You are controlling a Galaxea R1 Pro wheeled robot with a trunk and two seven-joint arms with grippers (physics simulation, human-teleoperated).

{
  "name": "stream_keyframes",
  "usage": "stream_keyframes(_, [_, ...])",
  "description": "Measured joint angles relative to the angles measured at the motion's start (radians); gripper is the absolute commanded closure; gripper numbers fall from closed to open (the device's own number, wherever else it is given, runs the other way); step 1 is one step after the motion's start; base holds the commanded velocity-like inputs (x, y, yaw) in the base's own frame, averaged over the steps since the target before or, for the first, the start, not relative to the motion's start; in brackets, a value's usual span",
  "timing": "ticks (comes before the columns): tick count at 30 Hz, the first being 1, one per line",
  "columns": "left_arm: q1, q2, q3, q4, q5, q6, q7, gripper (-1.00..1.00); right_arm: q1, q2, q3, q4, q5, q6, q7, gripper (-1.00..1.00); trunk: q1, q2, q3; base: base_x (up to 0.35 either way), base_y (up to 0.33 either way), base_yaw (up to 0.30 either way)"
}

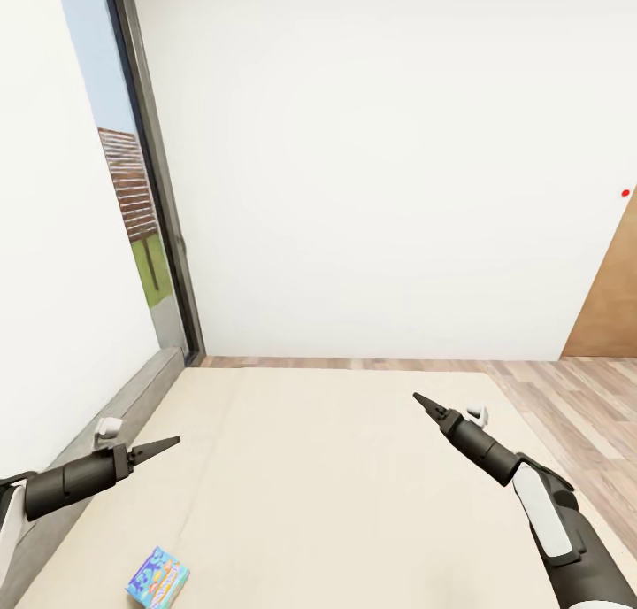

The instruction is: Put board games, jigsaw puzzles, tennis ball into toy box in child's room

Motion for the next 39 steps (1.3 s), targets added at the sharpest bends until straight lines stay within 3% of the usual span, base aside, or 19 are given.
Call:
stream_keyframes(11, [0.0, 0.001, 0.014, 0.0, 0.0, 0.0, 0.0, -1.0, 0.0, 0.0, 0.002, -0.001, -0.001, 0.001, 0.001, -1.0, 0.0, 0.0, 0.0, 0.0, 0.163, 0.0])
stream_keyframes(32, [0.0, 0.001, 0.015, 0.001, -0.008, 0.001, 0.013, -1.0, 0.0, 0.0, 0.002, -0.009, -0.001, 0.001, 0.002, -1.0, 0.0, 0.0, 0.0, 0.0, 0.009, 0.0])
stream_keyframes(36, [-0.002, 0.001, 0.012, 0.01, -0.019, 0.003, 0.073, -1.0, 0.0, 0.001, 0.002, -0.011, -0.001, 0.001, -0.002, -1.0, 0.0, 0.0, 0.0, 0.0, 0.0, 0.0])
stream_keyframes(39, [-0.004, 0.0, 0.01, 0.039, -0.051, 0.0, 0.207, -1.0, 0.0, 0.001, 0.004, -0.028, -0.001, 0.005, -0.006, -1.0, 0.0, 0.0, 0.0, 0.0, 0.0, 0.0])
